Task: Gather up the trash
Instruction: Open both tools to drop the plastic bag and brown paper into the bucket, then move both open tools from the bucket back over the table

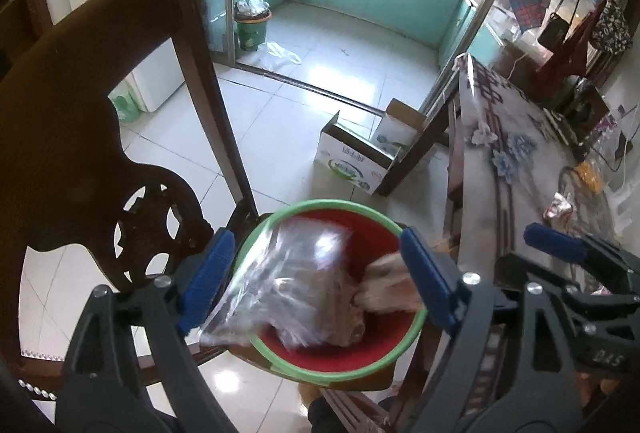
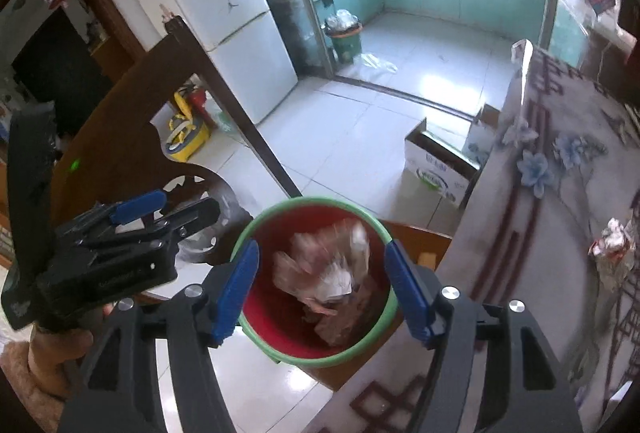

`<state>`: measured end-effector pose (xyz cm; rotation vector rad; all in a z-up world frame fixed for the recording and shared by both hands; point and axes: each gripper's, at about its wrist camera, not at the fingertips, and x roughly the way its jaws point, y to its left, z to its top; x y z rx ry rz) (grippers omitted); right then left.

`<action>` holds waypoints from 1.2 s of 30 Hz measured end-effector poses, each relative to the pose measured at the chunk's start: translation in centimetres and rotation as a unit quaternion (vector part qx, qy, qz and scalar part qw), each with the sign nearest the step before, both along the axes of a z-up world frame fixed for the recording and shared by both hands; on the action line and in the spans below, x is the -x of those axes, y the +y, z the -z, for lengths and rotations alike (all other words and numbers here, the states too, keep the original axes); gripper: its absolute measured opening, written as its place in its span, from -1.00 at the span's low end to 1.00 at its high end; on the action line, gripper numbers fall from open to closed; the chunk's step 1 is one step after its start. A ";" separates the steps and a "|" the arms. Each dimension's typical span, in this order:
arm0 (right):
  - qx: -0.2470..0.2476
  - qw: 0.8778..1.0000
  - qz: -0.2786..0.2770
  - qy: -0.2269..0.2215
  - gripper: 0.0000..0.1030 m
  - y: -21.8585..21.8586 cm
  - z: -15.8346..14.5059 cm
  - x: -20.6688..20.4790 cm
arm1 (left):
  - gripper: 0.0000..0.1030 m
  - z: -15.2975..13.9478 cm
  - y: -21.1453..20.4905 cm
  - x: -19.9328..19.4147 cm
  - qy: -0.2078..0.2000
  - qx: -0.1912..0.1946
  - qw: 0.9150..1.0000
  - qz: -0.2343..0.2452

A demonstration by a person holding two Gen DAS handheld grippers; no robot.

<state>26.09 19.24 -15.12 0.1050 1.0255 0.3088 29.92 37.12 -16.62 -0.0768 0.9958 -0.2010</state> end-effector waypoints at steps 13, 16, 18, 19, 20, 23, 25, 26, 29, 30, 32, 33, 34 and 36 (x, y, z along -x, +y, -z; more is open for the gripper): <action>-0.005 0.999 0.036 -0.032 0.26 -4.5 -3.8 3.4 | 0.61 -4.0 -3.5 1.4 -0.057 0.019 0.998 0.030; -0.009 0.998 0.051 -0.037 0.29 -5.7 -4.3 4.5 | 0.60 -4.3 -4.7 2.2 -0.057 0.018 0.997 0.040; -0.013 0.997 0.059 -0.038 0.30 -6.6 -4.5 5.3 | 0.61 -4.5 -5.3 2.8 -0.059 0.016 0.997 0.046; -0.014 0.997 0.064 -0.037 0.30 -7.1 -4.5 5.7 | 0.61 -4.7 -5.8 3.3 -0.061 0.015 0.997 0.048; -0.016 0.997 0.067 -0.036 0.30 -7.3 -4.5 6.0 | 0.61 -4.7 -6.1 3.6 -0.061 0.014 0.997 0.049; -0.022 0.996 0.074 -0.035 0.30 -8.7 -4.6 7.5 | 0.61 -4.9 -7.5 4.9 -0.062 0.010 0.996 0.059; -0.023 0.996 0.076 -0.037 0.30 -9.4 -4.8 8.5 | 0.61 -4.9 -8.7 5.8 -0.061 0.007 0.996 0.064; -0.024 0.996 0.077 -0.038 0.30 -10.0 -4.8 9.0 | 0.61 -4.9 -9.4 6.3 -0.061 0.007 0.996 0.066; -0.025 0.996 0.081 -0.041 0.30 -12.1 -4.9 10.6 | 0.61 -5.0 -11.5 7.7 -0.061 0.006 0.996 0.072; -0.025 0.995 0.084 -0.042 0.30 -13.0 -4.9 11.3 | 0.61 -5.0 -12.3 8.2 -0.062 0.006 0.995 0.074; -0.024 0.995 0.090 -0.040 0.30 -15.0 -4.9 12.5 | 0.61 -5.1 -14.5 9.2 -0.061 0.006 0.995 0.078; -0.024 0.994 0.095 -0.037 0.30 -16.3 -4.8 13.3 | 0.61 -5.1 -15.5 9.7 -0.058 0.008 0.995 0.080; -0.025 0.994 0.101 -0.036 0.30 -17.4 -4.8 13.8 | 0.61 -5.1 -16.9 10.3 -0.054 0.013 0.995 0.086; -0.023 0.992 0.119 -0.033 0.30 -20.6 -4.6 15.4 | 0.61 -4.9 -19.3 11.4 -0.050 0.017 0.994 0.098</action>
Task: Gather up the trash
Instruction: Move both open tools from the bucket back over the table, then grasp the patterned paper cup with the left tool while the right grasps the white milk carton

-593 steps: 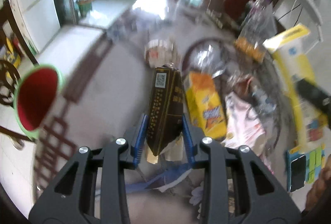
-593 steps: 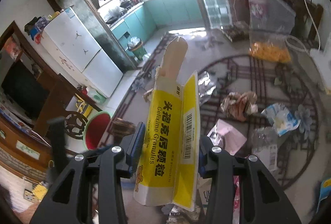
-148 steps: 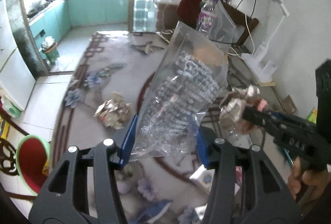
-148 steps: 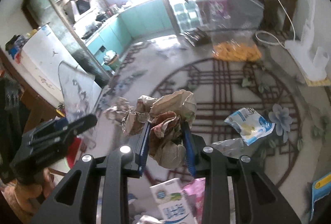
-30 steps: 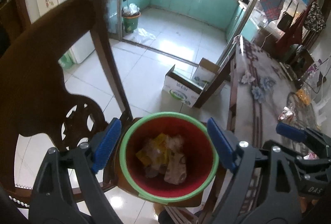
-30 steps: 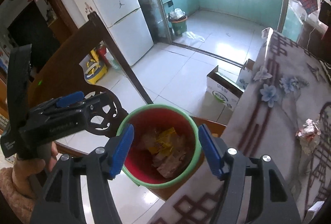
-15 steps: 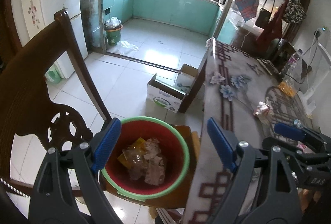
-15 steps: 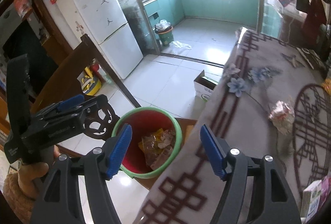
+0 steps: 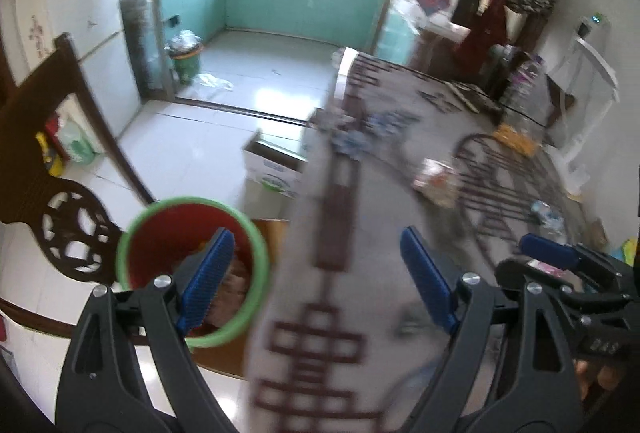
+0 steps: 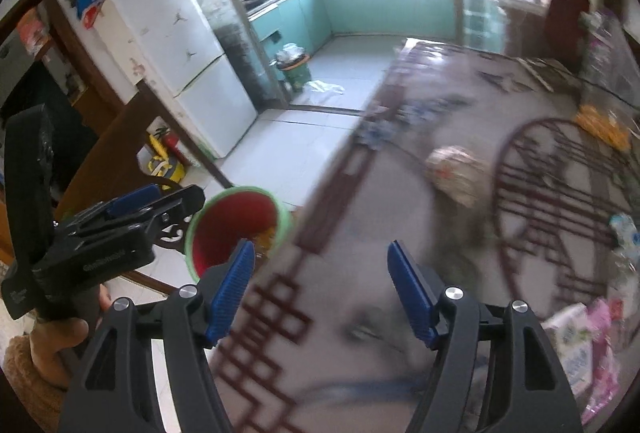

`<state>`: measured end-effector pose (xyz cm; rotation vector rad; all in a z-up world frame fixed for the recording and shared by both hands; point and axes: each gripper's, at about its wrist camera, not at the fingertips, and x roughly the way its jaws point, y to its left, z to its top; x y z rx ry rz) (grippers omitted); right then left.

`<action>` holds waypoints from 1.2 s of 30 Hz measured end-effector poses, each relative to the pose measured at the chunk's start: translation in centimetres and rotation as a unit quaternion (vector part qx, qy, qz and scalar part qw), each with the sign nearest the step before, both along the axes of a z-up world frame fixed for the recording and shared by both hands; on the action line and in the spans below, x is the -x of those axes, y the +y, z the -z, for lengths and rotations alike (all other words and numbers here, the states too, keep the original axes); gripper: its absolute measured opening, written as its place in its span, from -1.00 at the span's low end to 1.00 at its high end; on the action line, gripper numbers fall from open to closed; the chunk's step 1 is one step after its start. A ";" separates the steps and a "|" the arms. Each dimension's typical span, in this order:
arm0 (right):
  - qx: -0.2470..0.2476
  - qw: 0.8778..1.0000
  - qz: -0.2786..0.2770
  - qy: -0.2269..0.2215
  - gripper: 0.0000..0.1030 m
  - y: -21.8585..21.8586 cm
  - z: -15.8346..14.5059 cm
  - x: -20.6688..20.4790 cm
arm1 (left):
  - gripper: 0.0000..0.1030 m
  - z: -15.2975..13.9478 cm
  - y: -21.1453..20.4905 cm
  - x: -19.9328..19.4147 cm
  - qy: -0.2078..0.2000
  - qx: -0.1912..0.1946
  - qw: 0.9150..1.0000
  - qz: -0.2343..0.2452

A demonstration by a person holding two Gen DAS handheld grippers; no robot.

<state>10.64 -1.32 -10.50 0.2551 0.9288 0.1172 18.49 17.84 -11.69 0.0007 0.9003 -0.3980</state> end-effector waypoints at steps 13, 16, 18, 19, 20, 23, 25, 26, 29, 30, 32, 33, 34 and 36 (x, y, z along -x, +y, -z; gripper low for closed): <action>0.034 0.992 0.098 0.075 0.30 -19.9 4.4 8.5 | 0.61 3.9 -17.4 9.4 0.105 0.044 0.985 0.129; 0.029 0.989 0.124 0.081 0.30 -22.8 5.0 10.0 | 0.61 6.6 -21.4 12.2 0.158 0.037 0.970 0.180; 0.022 0.987 0.135 0.080 0.30 -23.8 5.1 10.5 | 0.61 8.3 -23.0 13.2 0.182 0.025 0.963 0.197; 0.020 0.987 0.139 0.080 0.30 -24.2 5.2 10.8 | 0.61 9.0 -23.8 13.5 0.195 0.020 0.959 0.204; 0.019 0.987 0.140 0.080 0.30 -24.5 5.2 11.1 | 0.61 9.9 -24.5 13.9 0.213 0.018 0.954 0.211; 0.018 0.987 0.135 0.081 0.30 -24.8 5.4 11.6 | 0.60 11.7 -25.8 14.5 0.250 0.019 0.943 0.218; 0.017 0.988 0.132 0.083 0.30 -24.5 5.5 11.4 | 0.60 12.6 -26.2 14.4 0.269 0.017 0.939 0.214; 0.016 0.988 0.129 0.084 0.30 -24.3 5.6 11.5 | 0.60 13.1 -26.3 14.4 0.278 0.018 0.937 0.212; 0.018 0.989 0.116 0.086 0.30 -23.4 5.7 11.3 | 0.13 14.4 -26.5 14.6 0.290 0.012 0.934 0.208; 0.020 0.990 0.111 0.086 0.30 -23.1 5.7 11.2 | 0.00 14.4 -26.3 14.7 0.281 0.015 0.938 0.204; 0.025 0.991 0.097 0.085 0.30 -22.2 5.7 11.0 | -0.01 14.4 -25.8 14.4 0.279 0.017 0.939 0.198; 0.028 0.992 0.091 0.085 0.30 -21.9 5.7 10.9 | -0.02 14.3 -25.2 14.1 0.274 0.016 0.944 0.186; 0.029 0.992 0.086 0.084 0.30 -21.5 5.7 10.7 | -0.02 14.2 -24.8 13.9 0.269 0.014 0.946 0.178; 0.029 0.993 0.075 0.085 0.30 -20.8 5.9 10.3 | -0.02 13.2 -23.0 12.9 0.245 0.017 0.959 0.143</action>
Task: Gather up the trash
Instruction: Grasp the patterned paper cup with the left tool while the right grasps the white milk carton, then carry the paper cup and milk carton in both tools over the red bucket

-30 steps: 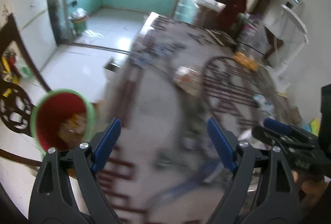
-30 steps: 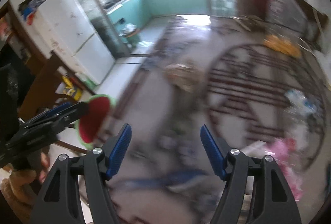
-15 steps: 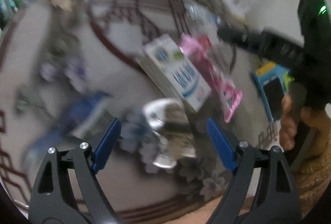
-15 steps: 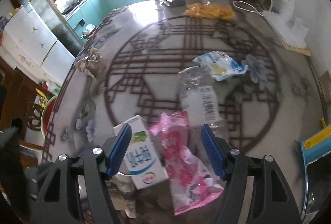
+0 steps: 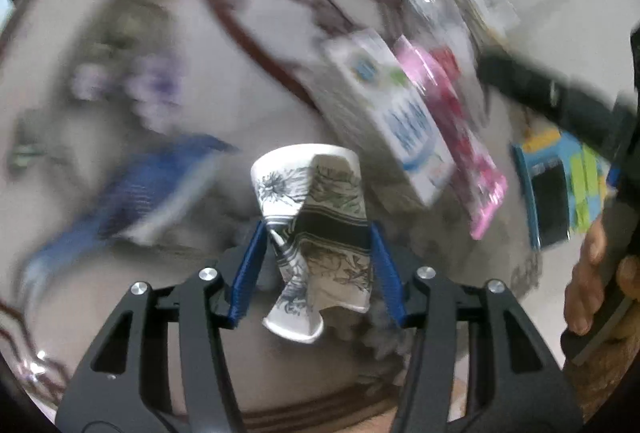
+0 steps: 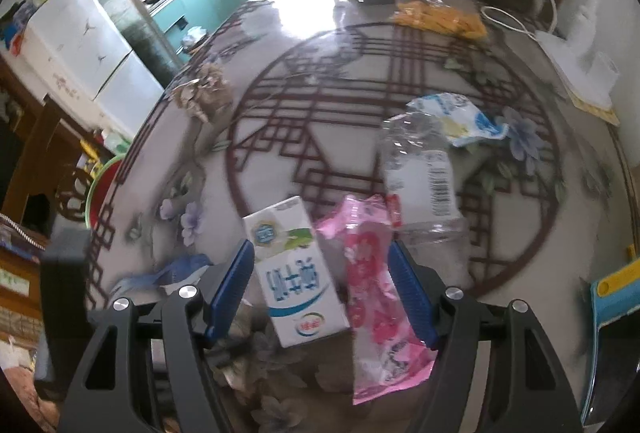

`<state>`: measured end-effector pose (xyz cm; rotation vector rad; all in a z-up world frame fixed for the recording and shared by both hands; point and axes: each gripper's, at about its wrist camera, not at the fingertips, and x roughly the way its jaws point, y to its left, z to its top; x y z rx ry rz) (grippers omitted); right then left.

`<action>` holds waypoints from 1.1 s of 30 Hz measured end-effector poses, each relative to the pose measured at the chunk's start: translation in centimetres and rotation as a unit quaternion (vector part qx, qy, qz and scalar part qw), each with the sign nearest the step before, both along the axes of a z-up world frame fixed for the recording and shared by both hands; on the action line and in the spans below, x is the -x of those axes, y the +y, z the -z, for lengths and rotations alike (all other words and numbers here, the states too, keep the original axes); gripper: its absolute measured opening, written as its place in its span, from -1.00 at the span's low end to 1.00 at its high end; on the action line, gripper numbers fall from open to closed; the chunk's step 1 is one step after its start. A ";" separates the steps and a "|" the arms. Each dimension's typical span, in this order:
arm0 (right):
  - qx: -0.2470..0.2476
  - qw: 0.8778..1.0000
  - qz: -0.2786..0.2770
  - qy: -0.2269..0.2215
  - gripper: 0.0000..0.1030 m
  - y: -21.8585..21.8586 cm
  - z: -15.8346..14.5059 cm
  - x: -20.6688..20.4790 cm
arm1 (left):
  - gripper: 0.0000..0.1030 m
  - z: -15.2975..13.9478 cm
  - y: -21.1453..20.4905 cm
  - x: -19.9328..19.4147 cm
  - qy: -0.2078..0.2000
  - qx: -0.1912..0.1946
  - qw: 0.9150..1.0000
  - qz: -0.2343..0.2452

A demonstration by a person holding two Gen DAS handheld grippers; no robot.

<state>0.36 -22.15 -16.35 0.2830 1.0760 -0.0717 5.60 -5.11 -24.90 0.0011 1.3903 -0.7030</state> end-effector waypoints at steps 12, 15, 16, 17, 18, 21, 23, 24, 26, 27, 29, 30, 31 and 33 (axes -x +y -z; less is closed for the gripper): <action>0.038 0.995 -0.068 0.060 -0.11 4.5 4.2 -3.1 | -0.01 -9.3 8.5 -2.4 -0.160 -0.012 0.979 -0.124; 0.038 0.996 -0.061 0.061 -0.14 4.3 4.2 -3.5 | -0.01 -10.4 9.3 -2.5 -0.174 -0.012 0.975 -0.135; 0.039 0.996 -0.056 0.061 -0.12 4.1 4.2 -3.5 | -0.01 -10.5 9.7 -2.4 -0.176 -0.012 0.975 -0.136; 0.038 0.996 -0.051 0.060 -0.09 3.9 4.1 -3.5 | -0.01 -10.7 10.1 -2.3 -0.179 -0.012 0.974 -0.138; 0.038 0.996 -0.046 0.063 -0.05 3.6 4.3 -3.5 | 0.00 -10.8 10.2 -2.3 -0.181 -0.012 0.974 -0.139; 0.058 0.995 -0.042 0.074 0.13 3.3 4.8 -3.5 | 0.00 -11.2 10.6 -2.5 -0.183 -0.013 0.973 -0.138; 0.055 0.995 -0.040 0.079 0.14 3.0 5.1 -3.4 | 0.00 -11.1 10.6 -2.5 -0.183 -0.011 0.973 -0.137; 0.052 0.995 -0.040 0.082 0.16 3.0 5.3 -3.3 | 0.00 -11.1 10.5 -2.5 -0.183 -0.011 0.974 -0.136; 0.054 0.994 -0.040 0.091 0.20 3.0 5.9 -3.3 | 0.00 -11.1 10.3 -2.6 -0.183 -0.010 0.974 -0.133; 0.050 0.993 -0.042 0.098 0.17 3.1 6.3 -3.3 | 0.00 -11.1 10.1 -2.6 -0.183 -0.010 0.974 -0.131; 0.036 0.993 -0.042 0.108 0.17 3.1 6.9 -3.1 | 0.00 -11.1 9.9 -2.6 -0.184 -0.009 0.975 -0.127; 0.023 0.993 -0.041 0.111 0.17 3.0 7.3 -3.0 | 0.00 -11.1 9.8 -2.6 -0.184 -0.009 0.975 -0.126; 0.016 0.993 -0.037 0.114 0.18 2.9 7.6 -2.9 | 0.00 -11.1 9.7 -2.6 -0.185 -0.009 0.975 -0.124; 0.009 0.993 -0.021 0.117 0.18 2.3 7.9 -2.6 | 0.00 -11.1 9.6 -2.6 -0.186 -0.010 0.975 -0.122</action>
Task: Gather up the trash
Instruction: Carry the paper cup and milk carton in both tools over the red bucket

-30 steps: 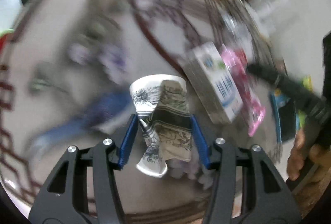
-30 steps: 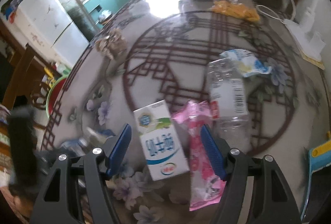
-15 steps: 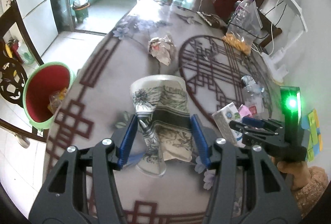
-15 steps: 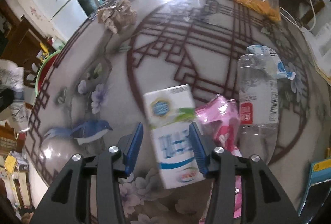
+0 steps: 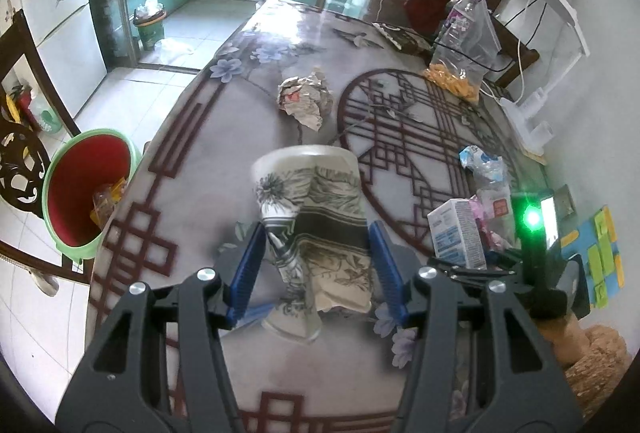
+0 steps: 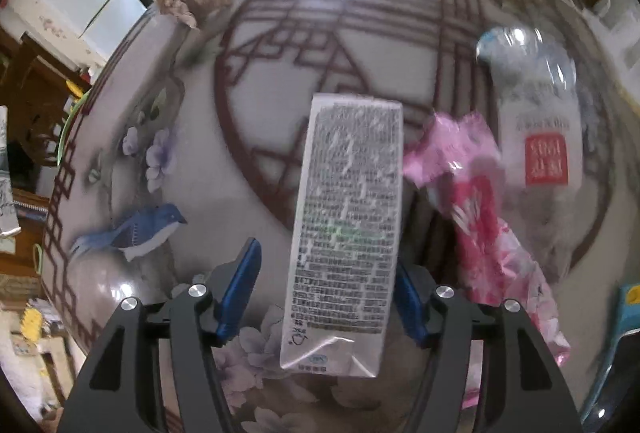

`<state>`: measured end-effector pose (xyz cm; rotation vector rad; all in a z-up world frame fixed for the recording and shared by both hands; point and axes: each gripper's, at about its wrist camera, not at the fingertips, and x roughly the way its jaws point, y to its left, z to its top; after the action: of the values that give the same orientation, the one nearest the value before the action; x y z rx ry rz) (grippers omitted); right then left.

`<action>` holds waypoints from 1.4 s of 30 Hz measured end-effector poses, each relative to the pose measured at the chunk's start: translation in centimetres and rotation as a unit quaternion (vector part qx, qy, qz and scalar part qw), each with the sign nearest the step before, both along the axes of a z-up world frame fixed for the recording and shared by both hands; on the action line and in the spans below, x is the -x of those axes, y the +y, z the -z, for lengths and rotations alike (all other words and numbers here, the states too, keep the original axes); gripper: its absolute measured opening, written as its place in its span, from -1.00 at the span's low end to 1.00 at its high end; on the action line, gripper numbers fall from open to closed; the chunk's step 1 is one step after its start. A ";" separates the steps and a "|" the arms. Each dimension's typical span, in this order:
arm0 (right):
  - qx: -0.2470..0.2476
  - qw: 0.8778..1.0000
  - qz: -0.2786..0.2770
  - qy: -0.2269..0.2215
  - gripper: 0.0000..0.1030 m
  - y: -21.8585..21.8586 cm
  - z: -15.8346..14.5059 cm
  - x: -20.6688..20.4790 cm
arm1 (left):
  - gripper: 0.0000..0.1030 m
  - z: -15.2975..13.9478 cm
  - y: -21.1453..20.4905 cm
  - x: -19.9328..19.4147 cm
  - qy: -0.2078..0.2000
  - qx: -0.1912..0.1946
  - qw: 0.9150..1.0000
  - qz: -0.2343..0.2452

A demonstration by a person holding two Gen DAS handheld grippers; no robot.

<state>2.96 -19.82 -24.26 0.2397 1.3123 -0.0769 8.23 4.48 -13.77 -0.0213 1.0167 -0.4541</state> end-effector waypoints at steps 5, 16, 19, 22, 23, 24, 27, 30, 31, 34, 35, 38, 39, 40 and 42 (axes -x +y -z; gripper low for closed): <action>-0.003 1.000 0.013 -0.014 -0.30 -0.6 -0.9 0.3 | 0.00 0.0 0.1 -0.1 -0.003 -0.002 1.000 -0.003; -0.005 0.991 -0.007 -0.135 -0.31 1.1 -9.5 -0.3 | 0.00 -1.5 0.5 -1.1 -0.026 -0.010 1.000 -0.008; -0.004 0.986 -0.011 -0.167 -0.31 2.0 -11.8 -1.0 | 0.00 -3.0 0.8 -1.7 -0.047 -0.010 0.999 -0.012; 0.000 0.981 -0.020 -0.194 -0.30 3.0 -13.9 -1.8 | 0.00 -4.1 1.0 -1.9 -0.062 -0.010 0.998 -0.015; 0.002 0.979 -0.025 -0.203 -0.30 3.4 -14.6 -2.0 | 0.00 -4.4 1.1 -2.0 -0.067 -0.010 0.998 -0.017; 0.004 0.977 -0.029 -0.210 -0.30 3.8 -15.1 -2.1 | 0.00 -4.7 1.3 -2.1 -0.072 -0.010 0.997 -0.018; 0.007 0.973 -0.038 -0.226 -0.30 4.6 -16.4 -2.3 | 0.00 -5.1 1.7 -2.4 -0.079 -0.011 0.997 -0.020; 0.005 0.971 -0.043 -0.236 -0.30 5.2 -16.9 -2.8 | 0.00 -5.4 2.0 -2.6 -0.082 -0.011 0.996 -0.025; 0.004 0.970 -0.044 -0.237 -0.30 5.5 -17.1 -2.8 | 0.00 -5.5 2.1 -2.7 -0.083 -0.011 0.996 -0.026; 0.004 0.970 -0.050 -0.238 -0.30 6.2 -17.2 -3.3 | 0.00 -5.6 2.5 -2.9 -0.086 -0.014 0.996 -0.030; 0.002 0.970 -0.052 -0.238 -0.30 6.4 -17.3 -3.4 | 0.00 -5.6 2.7 -3.0 -0.087 -0.014 0.996 -0.031; 0.000 0.969 -0.058 -0.239 -0.30 7.1 -17.3 -3.7 | 0.00 -5.9 3.2 -3.2 -0.091 -0.016 0.995 -0.035; 0.000 0.969 -0.059 -0.240 -0.30 7.3 -17.3 -3.8 | 0.00 -5.9 3.4 -3.2 -0.092 -0.016 0.995 -0.036; 0.000 0.969 -0.061 -0.241 -0.30 7.6 -17.4 -4.0 | 0.00 -5.9 3.6 -3.3 -0.093 -0.016 0.995 -0.037; 0.000 0.968 -0.065 -0.244 -0.30 8.1 -17.6 -4.2 | 0.00 -5.9 4.0 -3.5 -0.093 -0.016 0.995 -0.041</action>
<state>7.14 -11.71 -6.68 0.1576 0.8333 0.0899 11.72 8.45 -7.90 0.0082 0.8359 -0.3576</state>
